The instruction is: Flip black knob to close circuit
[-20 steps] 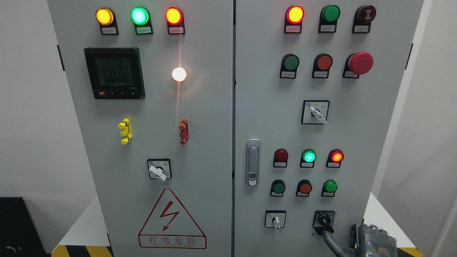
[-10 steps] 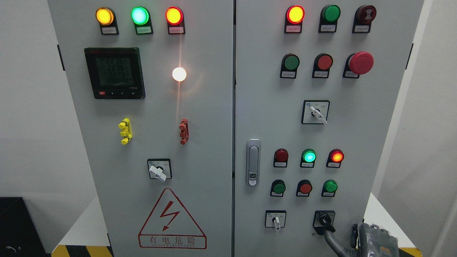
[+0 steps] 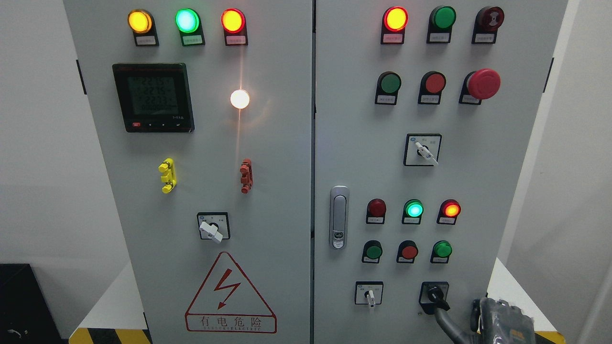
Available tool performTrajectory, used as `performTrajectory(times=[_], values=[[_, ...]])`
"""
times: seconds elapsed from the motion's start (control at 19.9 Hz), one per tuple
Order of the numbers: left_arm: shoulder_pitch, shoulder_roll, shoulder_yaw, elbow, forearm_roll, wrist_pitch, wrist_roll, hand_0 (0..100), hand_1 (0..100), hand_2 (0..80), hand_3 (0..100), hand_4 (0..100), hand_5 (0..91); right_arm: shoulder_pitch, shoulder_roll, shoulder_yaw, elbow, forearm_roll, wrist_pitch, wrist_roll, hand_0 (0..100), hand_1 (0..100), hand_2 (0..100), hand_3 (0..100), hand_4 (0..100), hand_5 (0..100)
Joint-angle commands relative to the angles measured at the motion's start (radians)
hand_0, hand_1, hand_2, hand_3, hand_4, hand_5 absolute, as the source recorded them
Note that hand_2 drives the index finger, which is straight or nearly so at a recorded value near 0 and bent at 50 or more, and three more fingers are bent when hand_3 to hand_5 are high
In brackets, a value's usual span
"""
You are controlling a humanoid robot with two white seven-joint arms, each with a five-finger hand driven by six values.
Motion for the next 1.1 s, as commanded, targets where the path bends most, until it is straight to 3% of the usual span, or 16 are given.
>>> performTrajectory(times=[0.0, 1.05], values=[[0.000, 0.000, 0.000, 0.001, 0.000, -0.001, -0.001, 12, 56, 0.0, 0, 0, 0.0, 0.000, 0.029, 0.012, 0.004, -0.019, 0.001, 0.000, 0, 3, 91, 100, 100, 100], [0.000, 0.000, -0.001, 0.001, 0.000, -0.001, -0.001, 12, 56, 0.0, 0, 0, 0.0, 0.024, 0.033, 0.094, -0.019, -0.019, 0.005, -0.009, 0, 3, 91, 100, 100, 100]])
